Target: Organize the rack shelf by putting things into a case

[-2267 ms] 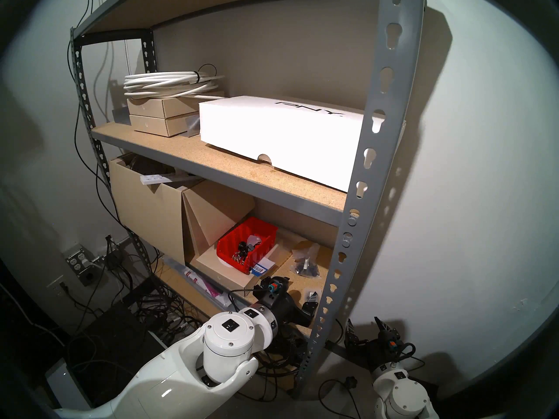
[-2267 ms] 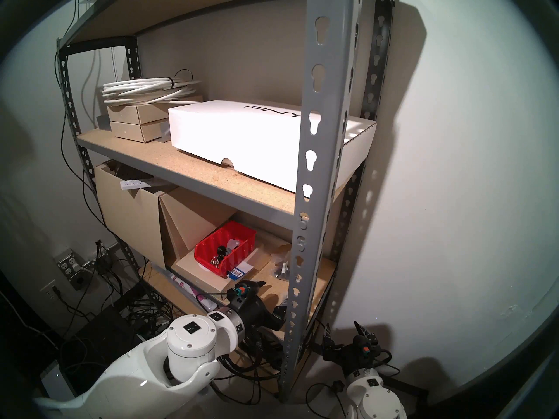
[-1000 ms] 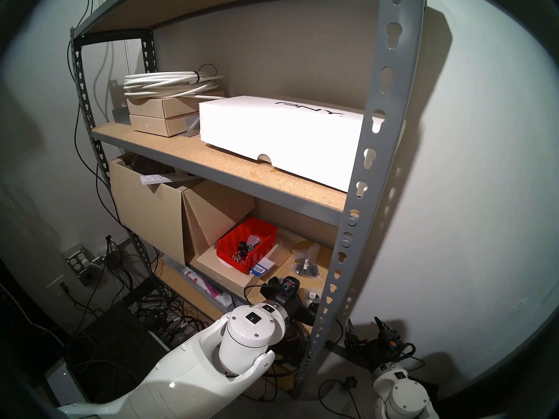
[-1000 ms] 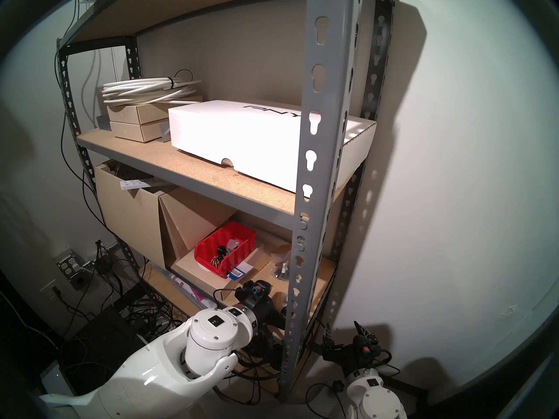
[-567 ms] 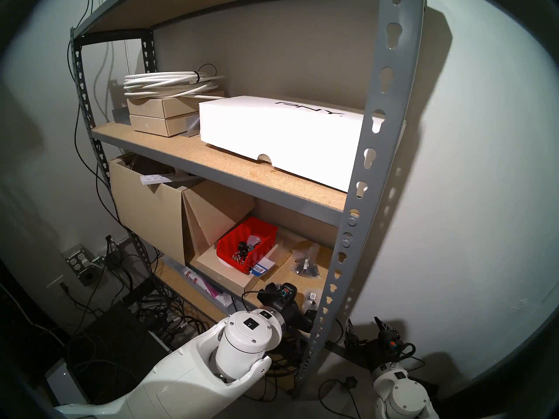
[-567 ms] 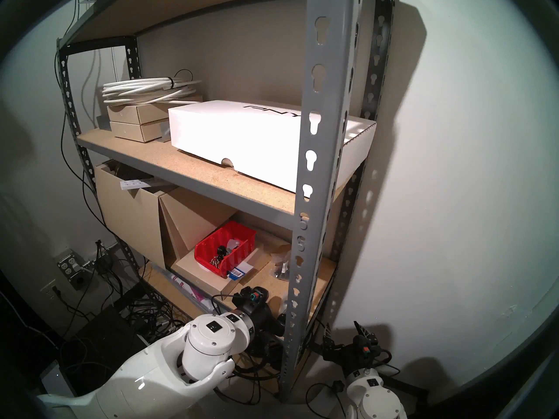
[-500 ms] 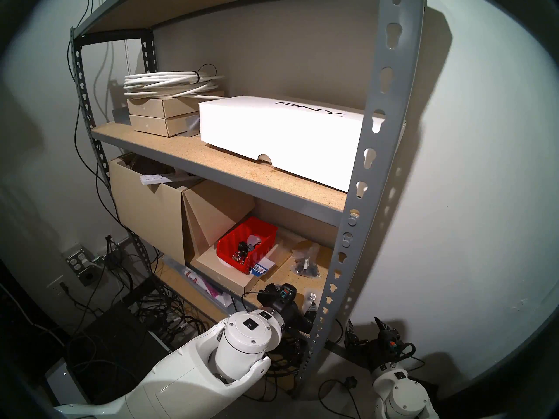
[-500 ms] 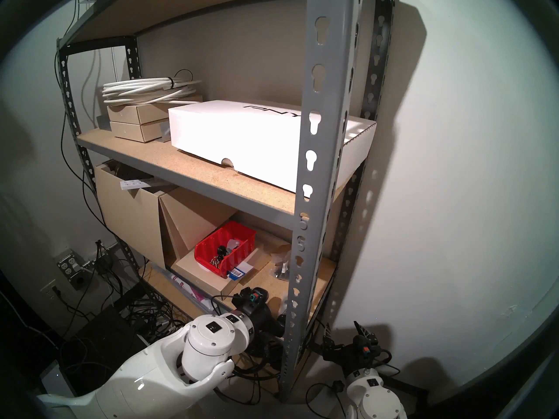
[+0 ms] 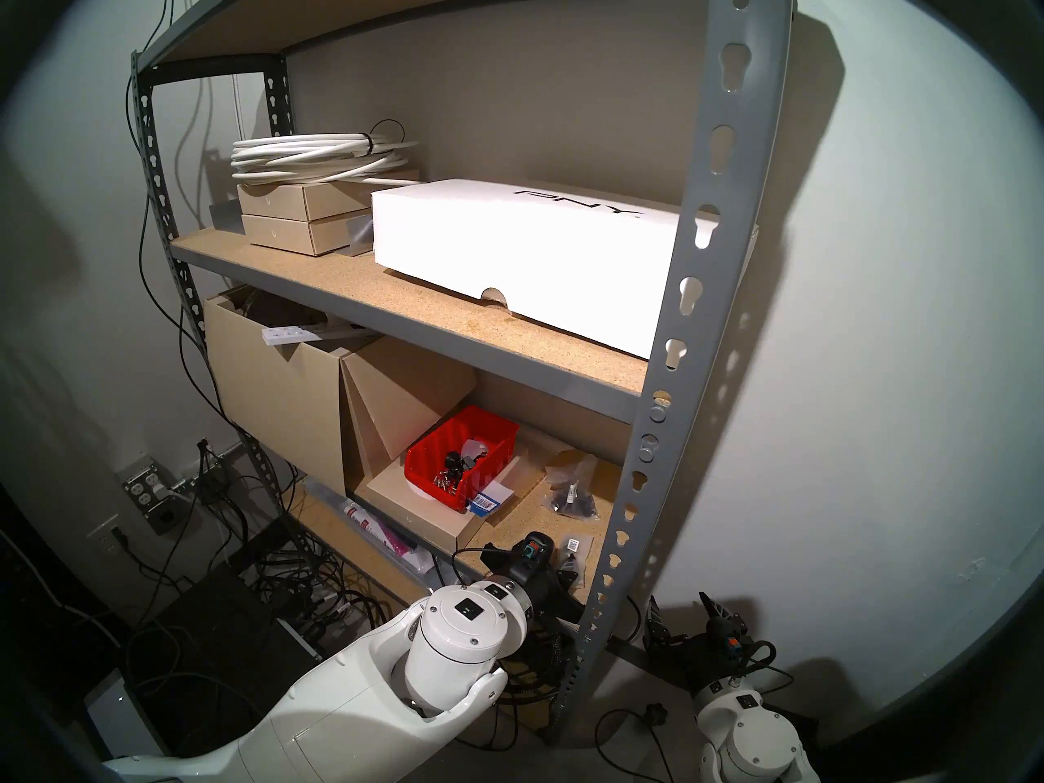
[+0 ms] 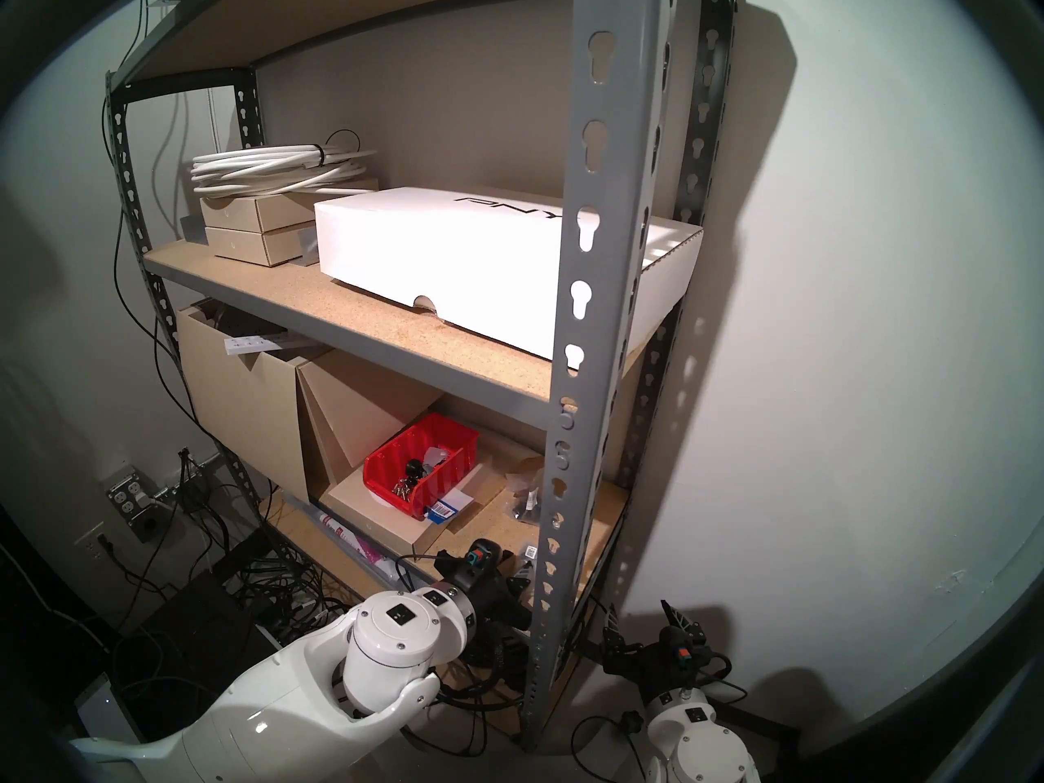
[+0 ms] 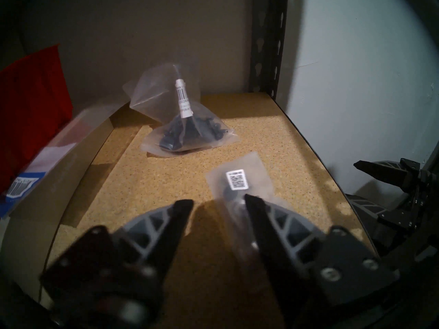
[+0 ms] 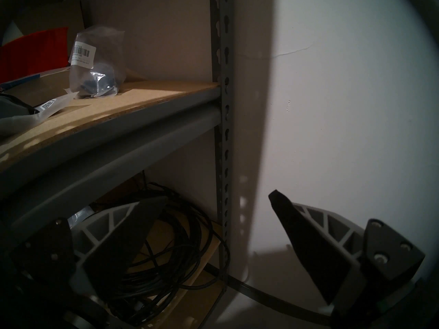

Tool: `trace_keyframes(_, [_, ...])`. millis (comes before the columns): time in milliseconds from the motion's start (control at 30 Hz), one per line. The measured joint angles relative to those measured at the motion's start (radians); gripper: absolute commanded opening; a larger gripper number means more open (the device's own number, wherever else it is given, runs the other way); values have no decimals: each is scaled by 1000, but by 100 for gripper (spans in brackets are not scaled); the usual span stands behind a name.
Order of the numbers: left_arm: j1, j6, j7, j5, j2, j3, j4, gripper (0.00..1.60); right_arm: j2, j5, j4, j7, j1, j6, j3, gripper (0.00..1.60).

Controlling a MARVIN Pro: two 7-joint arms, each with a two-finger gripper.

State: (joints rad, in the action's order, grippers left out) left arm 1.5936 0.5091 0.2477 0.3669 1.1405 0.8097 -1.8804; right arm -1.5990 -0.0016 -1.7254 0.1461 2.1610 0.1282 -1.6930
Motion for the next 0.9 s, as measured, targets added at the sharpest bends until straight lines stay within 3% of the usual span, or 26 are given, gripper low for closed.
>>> trace_keyframes(133, [3, 0, 6, 0, 0, 1, -4, 47, 0, 0, 0, 0, 0, 0, 0, 160])
trace_keyframes(200, [8, -4, 9, 3, 0, 3, -7, 24, 0, 0, 0, 0, 0, 0, 0, 160])
trace_keyframes(233, [10, -8, 10, 5, -1, 4, -8, 0, 0, 0, 0, 0, 0, 0, 0, 160])
trace_keyframes(900, [35, -20, -3, 45, -70, 52, -163, 0, 0, 0, 0, 0, 0, 0, 0, 160])
